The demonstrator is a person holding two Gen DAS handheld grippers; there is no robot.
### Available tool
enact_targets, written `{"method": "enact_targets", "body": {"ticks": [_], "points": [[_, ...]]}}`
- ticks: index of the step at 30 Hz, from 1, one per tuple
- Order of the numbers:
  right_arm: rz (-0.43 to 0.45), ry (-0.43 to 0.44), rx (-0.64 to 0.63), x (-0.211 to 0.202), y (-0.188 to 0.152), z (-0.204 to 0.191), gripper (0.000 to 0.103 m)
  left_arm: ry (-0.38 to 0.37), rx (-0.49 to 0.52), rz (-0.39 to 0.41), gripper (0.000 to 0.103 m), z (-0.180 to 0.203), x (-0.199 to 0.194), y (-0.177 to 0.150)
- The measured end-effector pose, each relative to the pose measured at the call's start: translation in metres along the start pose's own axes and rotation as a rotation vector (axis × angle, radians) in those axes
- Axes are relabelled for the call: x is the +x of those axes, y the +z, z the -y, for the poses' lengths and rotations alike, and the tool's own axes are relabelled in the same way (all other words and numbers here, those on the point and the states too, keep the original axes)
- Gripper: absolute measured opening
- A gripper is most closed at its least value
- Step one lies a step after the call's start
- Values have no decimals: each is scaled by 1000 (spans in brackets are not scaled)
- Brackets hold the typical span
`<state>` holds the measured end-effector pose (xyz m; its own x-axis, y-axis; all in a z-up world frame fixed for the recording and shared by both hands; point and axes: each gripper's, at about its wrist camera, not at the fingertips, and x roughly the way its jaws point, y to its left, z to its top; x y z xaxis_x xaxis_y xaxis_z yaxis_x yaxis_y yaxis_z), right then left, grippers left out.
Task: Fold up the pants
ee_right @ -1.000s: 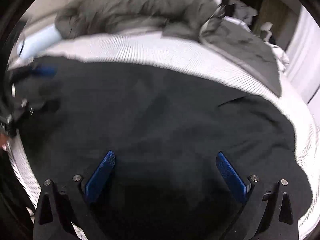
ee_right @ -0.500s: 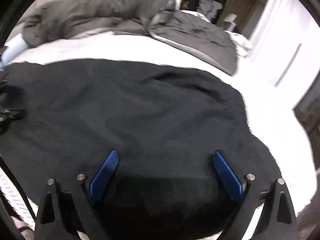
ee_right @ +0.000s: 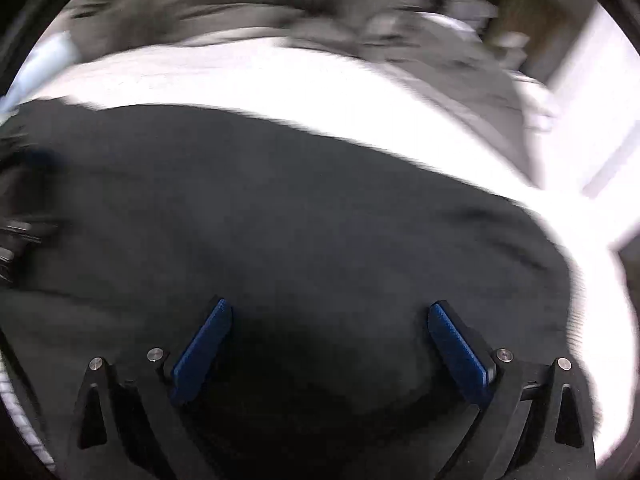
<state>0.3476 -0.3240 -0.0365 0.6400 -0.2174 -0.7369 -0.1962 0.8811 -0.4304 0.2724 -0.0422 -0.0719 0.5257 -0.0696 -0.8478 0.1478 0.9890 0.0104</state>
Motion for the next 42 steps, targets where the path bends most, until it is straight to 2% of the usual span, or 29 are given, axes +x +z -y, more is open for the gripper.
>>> {"method": "enact_targets", "body": {"ticks": [1, 2, 3, 5, 8, 9, 12, 14, 17, 19, 20, 23, 26, 28, 29, 31, 33, 35, 37, 39, 40, 42], "points": [[-20, -93, 42, 8, -4, 16, 100, 8, -13, 1, 103, -7, -1, -2], [-27, -98, 98, 11, -8, 29, 100, 10, -25, 2, 103, -12, -4, -2], [-26, -52, 145, 10, -11, 37, 100, 13, -30, 4, 103, -14, -6, -2], [-13, -20, 160, 2, -11, 38, 100, 16, -28, 26, 102, -17, -15, 2], [61, 92, 107, -34, -5, 15, 100, -37, -3, 81, 102, -11, -34, 12], [87, 160, 82, -42, 4, 2, 100, -45, 5, 88, 102, -9, -36, 19], [99, 345, 4, -48, 32, -45, 100, -38, -1, 70, 102, -7, -17, 44], [83, 397, -68, -38, 42, -73, 100, -30, -8, 7, 102, -7, 9, 53], [-1, 348, -147, -8, 50, -100, 100, -16, -5, -36, 103, -12, 30, 54], [2, 328, -131, -1, 52, -92, 100, -21, -25, -32, 103, -20, 28, 53], [-6, 281, -103, 3, 53, -78, 100, -5, -46, -29, 103, -27, 26, 52], [-54, 44, 67, 30, 45, -17, 102, 29, -98, -28, 103, -47, 26, 47], [-66, 78, 228, 33, 34, 21, 102, 65, -133, -24, 103, -58, 22, 45], [-47, 62, 218, 22, 37, 19, 102, 41, -146, -7, 102, -62, 16, 45], [-27, 52, 200, 11, 36, 17, 102, 4, -155, 19, 102, -63, 7, 46], [24, 113, 157, -9, 45, -4, 102, -33, -165, 63, 102, -60, -3, 48], [67, 192, 111, -24, 58, -28, 102, -28, -153, 95, 102, -49, -5, 58], [85, 287, 83, -21, 80, -49, 102, -45, -156, 89, 102, -38, 4, 66], [57, 378, 53, -10, 87, -79, 102, -71, -161, 60, 102, -28, 16, 69], [12, 387, -5, 2, 92, -112, 101, -42, -143, 13, 102, -16, 31, 69], [-16, 361, -41, 8, 92, -124, 101, -18, -131, -4, 102, -13, 37, 68], [-16, 347, -51, 13, 89, -117, 100, -4, -132, -14, 102, -16, 44, 66]]}}
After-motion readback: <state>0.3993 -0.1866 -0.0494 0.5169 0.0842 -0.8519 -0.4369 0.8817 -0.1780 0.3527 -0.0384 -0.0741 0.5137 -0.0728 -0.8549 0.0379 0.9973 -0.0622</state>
